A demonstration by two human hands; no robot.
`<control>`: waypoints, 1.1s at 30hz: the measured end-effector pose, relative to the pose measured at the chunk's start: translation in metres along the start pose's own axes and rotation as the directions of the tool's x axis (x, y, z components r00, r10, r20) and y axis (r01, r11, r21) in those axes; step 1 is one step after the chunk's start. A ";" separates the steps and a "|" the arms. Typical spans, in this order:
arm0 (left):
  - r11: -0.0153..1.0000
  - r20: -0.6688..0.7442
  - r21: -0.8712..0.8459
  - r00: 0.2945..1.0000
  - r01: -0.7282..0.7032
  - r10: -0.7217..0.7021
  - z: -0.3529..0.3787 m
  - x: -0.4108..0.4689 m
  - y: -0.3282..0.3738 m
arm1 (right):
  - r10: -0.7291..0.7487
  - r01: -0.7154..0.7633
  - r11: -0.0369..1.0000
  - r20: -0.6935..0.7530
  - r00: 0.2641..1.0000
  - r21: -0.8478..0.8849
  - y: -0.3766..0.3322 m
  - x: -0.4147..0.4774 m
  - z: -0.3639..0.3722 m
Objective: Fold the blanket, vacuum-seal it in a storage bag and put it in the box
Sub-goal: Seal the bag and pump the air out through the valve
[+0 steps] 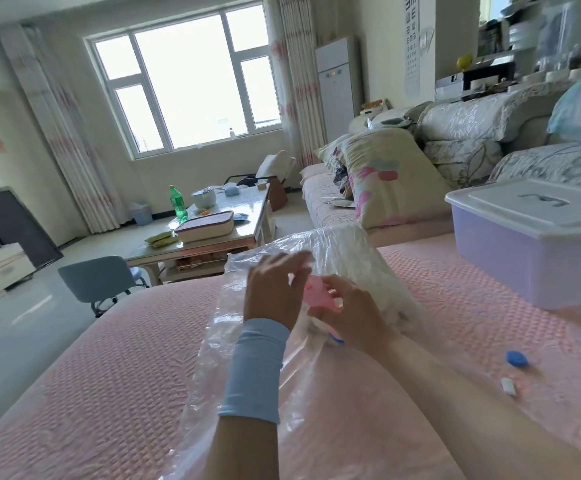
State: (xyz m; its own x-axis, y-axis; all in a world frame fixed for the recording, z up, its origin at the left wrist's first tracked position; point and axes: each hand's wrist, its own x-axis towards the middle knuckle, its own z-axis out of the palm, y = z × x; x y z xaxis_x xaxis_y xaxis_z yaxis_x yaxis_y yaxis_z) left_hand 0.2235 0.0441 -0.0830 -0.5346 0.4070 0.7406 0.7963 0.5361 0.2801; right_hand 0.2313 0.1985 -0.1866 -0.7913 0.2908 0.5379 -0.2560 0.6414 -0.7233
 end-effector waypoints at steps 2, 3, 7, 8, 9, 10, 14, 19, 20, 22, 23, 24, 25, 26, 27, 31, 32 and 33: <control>0.995 0.080 0.095 0.997 0.014 -0.022 0.000 -0.006 0.000 | 0.016 -0.016 1.000 0.017 1.000 0.016 -0.003 -0.002 -0.002; 0.994 0.040 0.114 0.999 0.008 -0.013 -0.005 -0.004 0.000 | 0.021 -0.022 0.999 0.019 1.000 0.031 -0.004 -0.003 -0.003; 0.994 -0.403 0.102 0.913 -0.028 0.067 -0.036 0.016 0.006 | 0.036 -0.038 0.996 0.020 0.999 0.076 -0.007 -0.004 -0.005; 0.994 -0.477 0.104 0.876 -0.028 0.074 -0.038 0.017 0.007 | 0.045 -0.047 0.996 0.025 0.999 0.079 -0.007 -0.005 -0.005; 0.996 -0.506 0.081 0.860 -0.022 0.061 -0.037 0.016 0.007 | 0.056 -0.058 0.995 0.030 0.998 0.079 -0.006 -0.005 -0.004; 0.999 -0.482 0.031 0.876 -0.019 0.032 -0.033 0.012 0.008 | 0.065 -0.068 0.995 0.035 0.997 0.078 -0.005 -0.005 -0.004; 0.989 0.020 -0.074 0.992 0.125 -0.124 -0.004 -0.014 0.003 | 0.080 -0.084 0.994 0.064 0.995 0.066 -0.005 -0.004 -0.005; 0.997 -0.194 -0.068 0.979 0.046 -0.058 -0.024 -0.003 -0.003 | 0.066 -0.070 0.996 0.081 0.995 0.048 -0.010 -0.001 -0.004; 0.998 -0.308 -0.057 0.951 0.014 -0.031 -0.033 0.006 -0.003 | 0.066 -0.070 0.996 0.078 0.995 0.053 -0.010 0.000 -0.004; 0.999 -0.456 -0.030 0.890 -0.019 0.003 -0.043 0.019 -0.004 | 0.072 -0.076 0.995 0.071 0.995 0.058 -0.010 0.000 -0.004; 0.999 -0.481 -0.035 0.876 -0.016 -0.003 -0.043 0.022 -0.005 | 0.074 -0.078 0.995 0.072 0.995 0.054 -0.010 -0.001 -0.004; 0.998 -0.465 -0.055 0.885 -0.005 -0.021 -0.040 0.021 -0.006 | 0.076 -0.080 0.996 0.077 0.994 0.049 -0.008 -0.001 -0.003; 0.997 -0.425 -0.070 0.904 0.007 -0.037 -0.034 0.017 -0.006 | 0.077 -0.081 0.996 0.081 0.994 0.044 -0.008 -0.001 -0.003; 0.997 -0.366 -0.078 0.929 0.018 -0.046 -0.025 0.008 -0.006 | 0.077 -0.081 0.996 0.081 0.994 0.039 -0.007 -0.001 -0.002; 0.996 -0.284 -0.079 0.957 0.029 -0.051 -0.016 -0.001 -0.006 | 0.079 -0.082 0.996 0.081 0.994 0.034 -0.008 -0.001 -0.001; 0.988 0.137 -0.049 0.981 0.147 -0.139 0.001 -0.018 -0.007 | 0.098 -0.101 0.994 0.083 0.992 0.029 -0.007 -0.005 0.000; 0.990 0.131 -0.028 0.982 0.141 -0.137 -0.004 -0.016 -0.006 | 0.093 -0.097 0.994 0.076 0.993 0.040 -0.007 -0.007 0.000; 0.993 0.058 -0.037 0.992 0.110 -0.108 -0.010 -0.013 -0.005 | 0.085 -0.089 0.995 0.067 0.994 0.053 -0.008 -0.008 0.000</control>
State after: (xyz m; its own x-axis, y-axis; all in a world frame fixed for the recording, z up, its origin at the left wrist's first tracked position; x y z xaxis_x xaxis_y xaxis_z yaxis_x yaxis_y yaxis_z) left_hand 0.2296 0.0287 -0.0880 -0.6329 0.3886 0.6697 0.7425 0.5498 0.3827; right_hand 0.2394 0.1913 -0.1848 -0.8458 0.2962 0.4438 -0.2137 0.5740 -0.7904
